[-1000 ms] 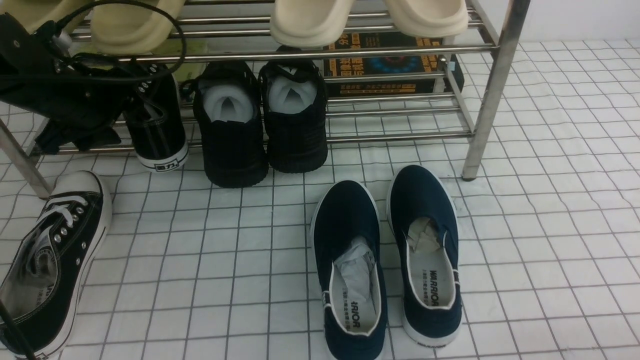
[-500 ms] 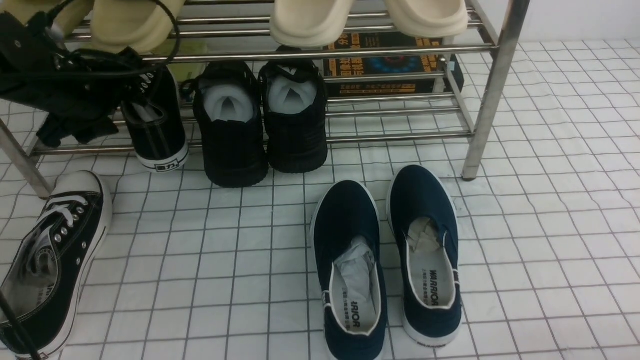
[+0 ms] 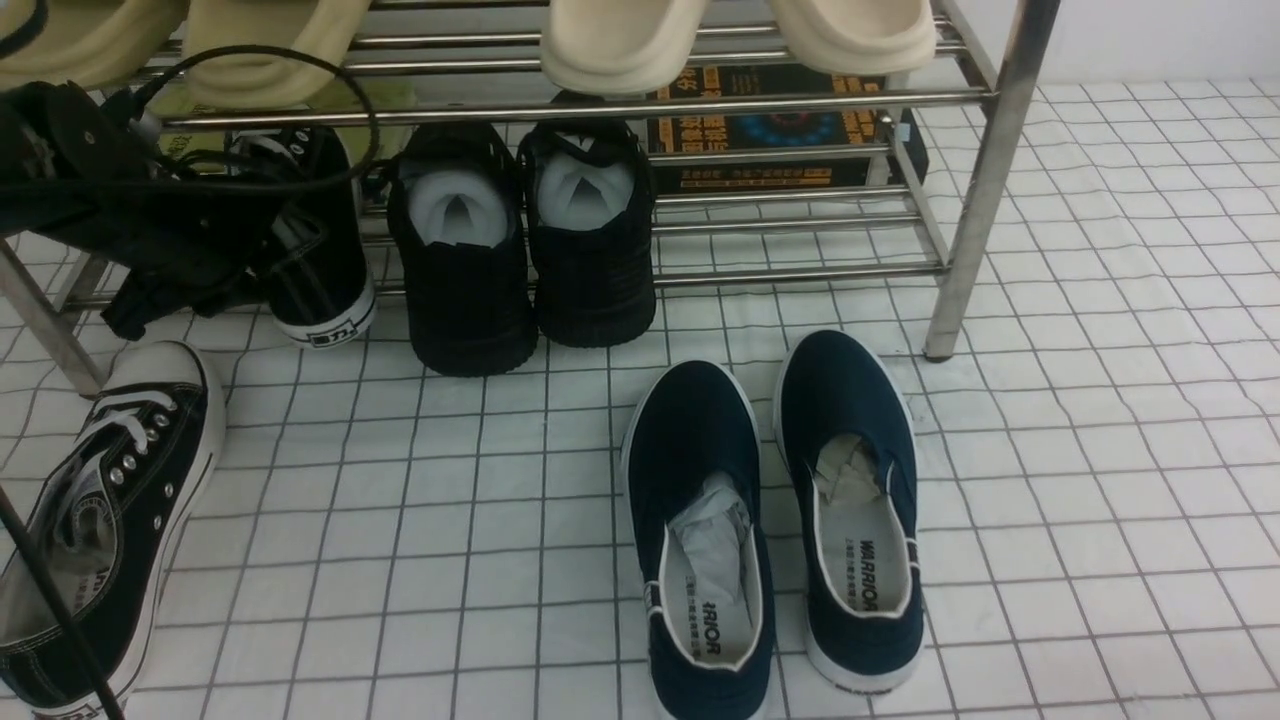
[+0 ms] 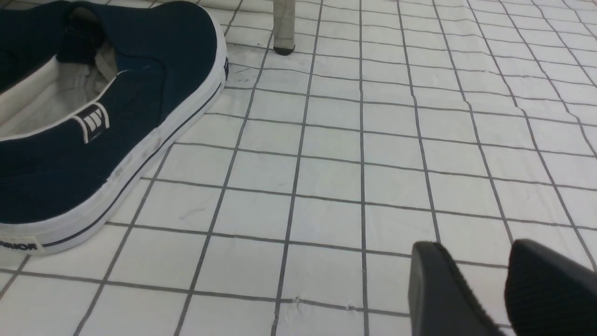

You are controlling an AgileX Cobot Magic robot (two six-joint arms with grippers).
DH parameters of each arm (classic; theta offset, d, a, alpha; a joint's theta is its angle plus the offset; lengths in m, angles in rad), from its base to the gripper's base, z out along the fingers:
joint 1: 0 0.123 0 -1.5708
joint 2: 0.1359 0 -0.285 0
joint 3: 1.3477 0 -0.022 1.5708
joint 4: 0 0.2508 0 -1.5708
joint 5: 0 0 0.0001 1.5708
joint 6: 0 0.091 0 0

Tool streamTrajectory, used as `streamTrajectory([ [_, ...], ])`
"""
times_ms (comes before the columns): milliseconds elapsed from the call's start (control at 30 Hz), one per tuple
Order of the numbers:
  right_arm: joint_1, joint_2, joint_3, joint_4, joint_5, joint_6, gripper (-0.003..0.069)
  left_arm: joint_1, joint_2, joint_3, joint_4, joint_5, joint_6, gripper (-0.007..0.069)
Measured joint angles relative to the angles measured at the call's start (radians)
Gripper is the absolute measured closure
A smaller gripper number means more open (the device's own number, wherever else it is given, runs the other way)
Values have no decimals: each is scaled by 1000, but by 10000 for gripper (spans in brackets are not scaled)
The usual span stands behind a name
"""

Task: Take the shoes off the shelf with your hand from the white checkered tablecloth.
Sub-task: 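Grasp the leftmost shoe on the bottom shelf of the shoe rack with the left gripper, then set the held shoe down on the floor in front of the rack with the left gripper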

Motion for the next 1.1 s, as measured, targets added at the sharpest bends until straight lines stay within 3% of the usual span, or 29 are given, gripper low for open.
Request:
streamTrajectory([
  [100,0,0,0,0,0,0,420,4,-32,0,48,100,18,593],
  [467,0,0,0,0,0,0,420,-7,-356,37,270,630,32,598],
  [667,0,0,0,0,0,0,420,-49,-421,191,314,645,32,598],
  [767,0,0,0,0,0,0,420,-96,-413,284,333,564,30,598],
  [1100,0,0,0,0,0,0,420,-106,-330,316,370,471,4,594],
])
